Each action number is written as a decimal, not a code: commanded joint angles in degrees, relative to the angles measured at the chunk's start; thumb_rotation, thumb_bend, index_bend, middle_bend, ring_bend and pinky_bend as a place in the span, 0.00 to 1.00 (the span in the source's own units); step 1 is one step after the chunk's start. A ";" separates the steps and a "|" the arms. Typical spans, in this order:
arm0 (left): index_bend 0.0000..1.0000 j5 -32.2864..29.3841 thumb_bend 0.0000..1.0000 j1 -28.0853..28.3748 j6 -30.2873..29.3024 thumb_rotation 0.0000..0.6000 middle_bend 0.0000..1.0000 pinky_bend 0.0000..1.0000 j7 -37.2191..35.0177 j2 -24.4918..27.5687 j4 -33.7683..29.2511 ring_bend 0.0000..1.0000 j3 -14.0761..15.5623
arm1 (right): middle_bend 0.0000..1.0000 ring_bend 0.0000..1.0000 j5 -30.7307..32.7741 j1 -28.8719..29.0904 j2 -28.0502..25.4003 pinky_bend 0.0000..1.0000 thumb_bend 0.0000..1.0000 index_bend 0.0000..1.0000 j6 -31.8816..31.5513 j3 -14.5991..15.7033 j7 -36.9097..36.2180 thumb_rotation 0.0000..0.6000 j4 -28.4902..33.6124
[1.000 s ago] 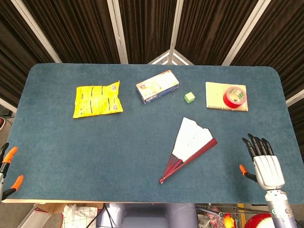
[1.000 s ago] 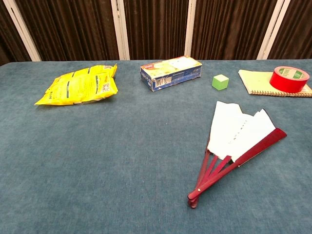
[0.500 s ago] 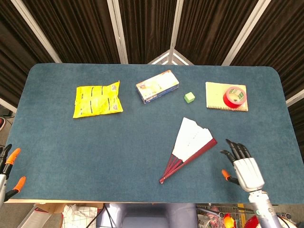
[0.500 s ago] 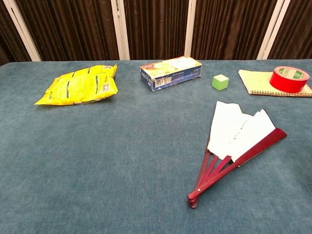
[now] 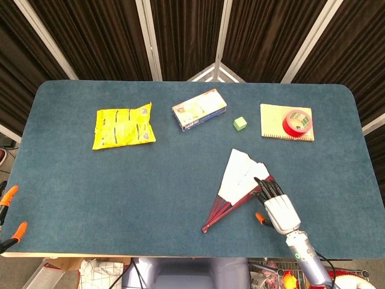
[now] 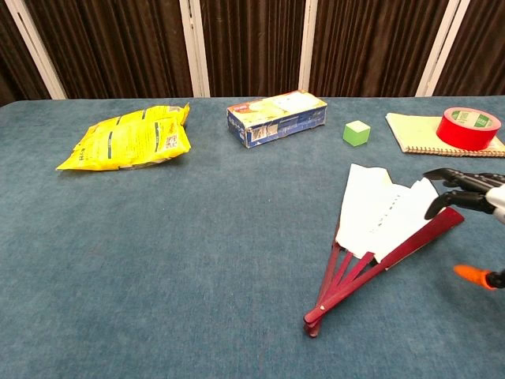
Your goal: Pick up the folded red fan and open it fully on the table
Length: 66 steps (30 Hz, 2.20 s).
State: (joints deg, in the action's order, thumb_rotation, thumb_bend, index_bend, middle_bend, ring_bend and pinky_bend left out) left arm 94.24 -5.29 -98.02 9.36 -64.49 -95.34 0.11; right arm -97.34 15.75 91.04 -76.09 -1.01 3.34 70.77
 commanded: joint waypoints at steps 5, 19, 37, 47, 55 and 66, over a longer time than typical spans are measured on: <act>0.13 -0.04 0.39 -0.17 -0.25 1.00 0.00 0.00 0.09 -0.03 0.03 0.00 -0.03 | 0.08 0.14 0.43 3.62 3.96 0.14 0.29 0.34 1.92 -2.06 -1.19 1.00 -5.90; 0.13 -0.49 0.39 -0.21 -0.16 1.00 0.00 0.00 0.70 -0.27 -0.17 0.00 -0.27 | 0.08 0.14 1.79 5.34 7.64 0.14 0.29 0.36 2.62 -1.69 -4.41 1.00 -13.19; 0.13 -0.66 0.39 -0.05 0.40 1.00 0.00 0.00 1.98 -0.71 -0.34 0.00 -0.27 | 0.08 0.14 3.02 5.85 9.39 0.14 0.29 0.40 2.98 -0.33 -6.20 1.00 -17.47; 0.13 -0.71 0.39 -0.05 0.45 1.00 0.00 0.00 2.53 -0.94 -0.33 0.00 -0.31 | 0.08 0.14 3.32 6.51 10.74 0.14 0.29 0.42 3.51 0.13 -6.63 1.00 -19.18; 0.13 -0.77 0.38 -0.07 0.37 1.00 0.00 0.00 2.68 -1.03 -0.29 0.00 -0.38 | 0.08 0.15 3.42 7.71 11.78 0.14 0.29 0.47 4.08 0.00 -6.86 1.00 -19.39; 0.13 -0.69 0.38 -0.07 0.47 1.00 0.00 0.00 2.82 -1.02 -0.33 0.00 -0.30 | 0.10 0.16 3.67 8.82 12.55 0.14 0.35 0.53 4.16 -0.17 -8.18 1.00 -19.26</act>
State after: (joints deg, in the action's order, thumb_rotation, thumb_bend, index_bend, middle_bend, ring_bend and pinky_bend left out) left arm 93.56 -5.36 -97.55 12.18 -65.52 -95.67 -0.20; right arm -93.68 24.54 103.58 -71.91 -1.17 -4.85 51.50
